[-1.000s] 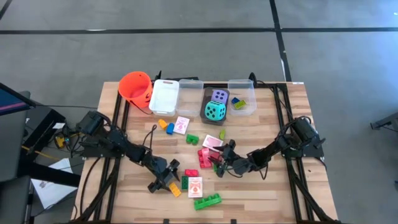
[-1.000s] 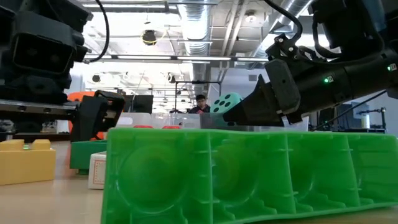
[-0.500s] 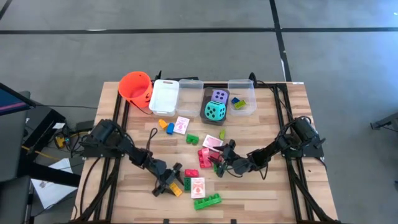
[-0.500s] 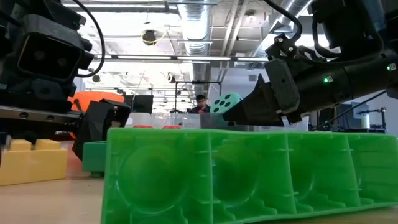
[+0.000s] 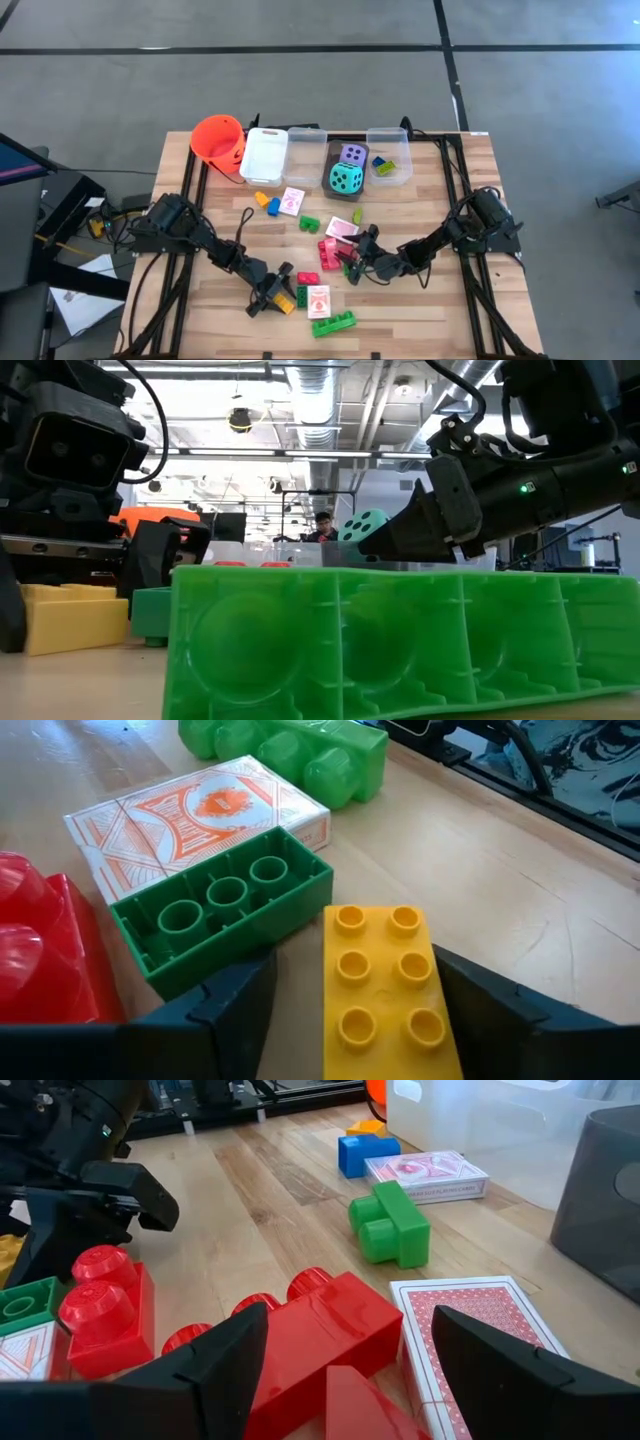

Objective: Pick & Place Toys
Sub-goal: Put the small yellow game piece into the right transparent bin

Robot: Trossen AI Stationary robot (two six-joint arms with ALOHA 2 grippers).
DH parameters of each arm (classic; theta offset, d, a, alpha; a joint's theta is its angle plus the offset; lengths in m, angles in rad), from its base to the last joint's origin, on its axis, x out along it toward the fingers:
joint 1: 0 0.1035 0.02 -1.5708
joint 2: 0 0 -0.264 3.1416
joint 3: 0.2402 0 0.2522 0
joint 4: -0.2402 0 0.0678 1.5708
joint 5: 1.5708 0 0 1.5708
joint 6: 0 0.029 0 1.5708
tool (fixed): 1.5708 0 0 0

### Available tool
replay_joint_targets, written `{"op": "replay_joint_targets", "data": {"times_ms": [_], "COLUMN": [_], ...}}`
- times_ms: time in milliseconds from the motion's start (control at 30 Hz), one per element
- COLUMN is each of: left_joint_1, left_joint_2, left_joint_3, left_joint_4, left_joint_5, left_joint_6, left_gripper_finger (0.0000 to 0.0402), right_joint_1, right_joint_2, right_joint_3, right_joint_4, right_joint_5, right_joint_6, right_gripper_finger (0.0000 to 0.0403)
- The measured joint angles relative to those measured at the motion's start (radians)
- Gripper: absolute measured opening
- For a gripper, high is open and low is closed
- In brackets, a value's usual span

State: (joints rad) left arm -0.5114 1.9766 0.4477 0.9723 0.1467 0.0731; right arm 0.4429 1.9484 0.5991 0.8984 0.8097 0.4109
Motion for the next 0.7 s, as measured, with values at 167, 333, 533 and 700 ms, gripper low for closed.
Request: {"op": "replay_joint_targets", "data": {"times_ms": [167, 333, 533, 700], "left_joint_1": [0.000, 0.000, 0.001, -0.002], "left_joint_2": [0.002, 0.002, 0.006, -0.083], "left_joint_3": [0.000, 0.000, -0.005, -0.006], "left_joint_4": [0.000, 0.000, 0.091, 0.059], "left_joint_5": [0.001, -0.001, -0.012, -0.062], "left_joint_6": [-0.001, -0.003, -0.033, -0.043], "left_gripper_finger": [0.0197, 0.0149, 0.0133, 0.0133], "right_joint_1": [0.000, 0.000, 0.000, 0.001], "right_joint_2": [0.000, 0.000, 0.000, 0.000], "right_joint_3": [0.000, 0.000, 0.000, 0.000], "right_joint_4": [0.000, 0.001, 0.017, 0.060], "right_joint_5": [0.000, 0.000, 0.000, 0.000], "right_joint_6": [0.000, 0.008, 0.008, 0.008], "right_gripper_finger": [0.0276, 0.0276, 0.0276, 0.0276]}}
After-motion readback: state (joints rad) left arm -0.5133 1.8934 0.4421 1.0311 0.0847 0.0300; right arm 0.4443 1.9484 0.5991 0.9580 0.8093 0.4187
